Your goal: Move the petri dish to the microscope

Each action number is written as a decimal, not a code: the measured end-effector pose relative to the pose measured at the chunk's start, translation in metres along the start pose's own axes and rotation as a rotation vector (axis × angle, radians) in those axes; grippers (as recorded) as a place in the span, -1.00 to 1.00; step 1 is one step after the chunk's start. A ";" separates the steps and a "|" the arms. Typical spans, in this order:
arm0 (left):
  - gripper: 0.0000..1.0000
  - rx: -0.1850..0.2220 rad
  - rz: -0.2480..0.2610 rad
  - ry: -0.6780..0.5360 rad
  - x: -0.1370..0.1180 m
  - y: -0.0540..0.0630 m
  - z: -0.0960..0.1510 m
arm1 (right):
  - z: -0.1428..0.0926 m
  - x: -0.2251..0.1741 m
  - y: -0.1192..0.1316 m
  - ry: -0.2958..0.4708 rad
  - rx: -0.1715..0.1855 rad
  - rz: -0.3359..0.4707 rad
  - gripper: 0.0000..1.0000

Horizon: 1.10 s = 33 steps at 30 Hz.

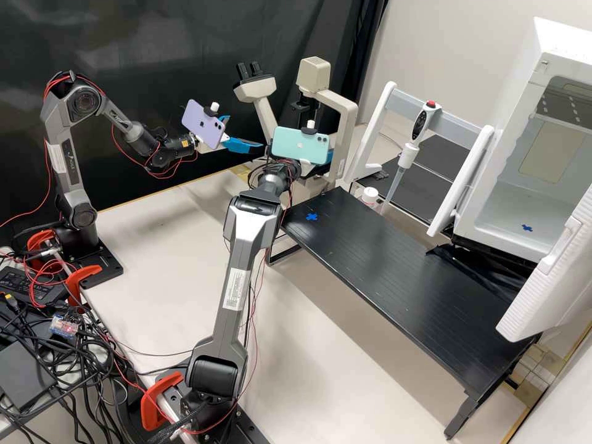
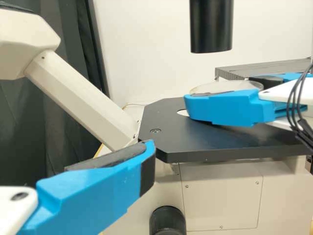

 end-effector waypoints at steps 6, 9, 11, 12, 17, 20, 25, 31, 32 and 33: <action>1.00 0.000 0.000 0.000 0.000 0.000 0.000 | -0.009 -0.007 -0.003 0.052 -0.022 -0.061 -1.00; 1.00 0.000 0.000 0.000 0.000 0.000 0.000 | -0.011 -0.008 -0.005 0.059 -0.016 -0.066 -1.00; 1.00 0.000 0.000 0.000 0.000 0.000 0.000 | -0.011 -0.008 -0.005 0.063 -0.015 -0.065 -1.00; 1.00 0.000 0.000 0.000 0.000 0.000 0.000 | -0.012 -0.008 -0.005 0.064 -0.014 -0.065 -1.00; 1.00 0.000 0.000 0.000 0.000 0.000 0.000 | -0.012 -0.008 -0.005 0.075 -0.011 -0.062 -1.00; 1.00 0.000 0.000 0.000 0.000 0.000 0.000 | -0.013 -0.008 -0.005 0.084 -0.020 -0.060 -1.00; 1.00 0.000 0.000 0.000 0.000 0.000 0.000 | -0.013 -0.007 -0.007 0.099 -0.041 -0.064 1.00; 1.00 0.000 0.000 0.000 0.000 0.000 0.000 | -0.012 -0.006 -0.008 0.100 -0.047 -0.060 1.00; 1.00 0.000 0.000 0.000 0.000 0.000 0.000 | -0.012 -0.006 -0.008 0.100 -0.047 -0.058 1.00; 1.00 0.000 0.000 0.000 0.000 0.000 0.000 | -0.012 -0.006 -0.008 0.100 -0.047 -0.059 1.00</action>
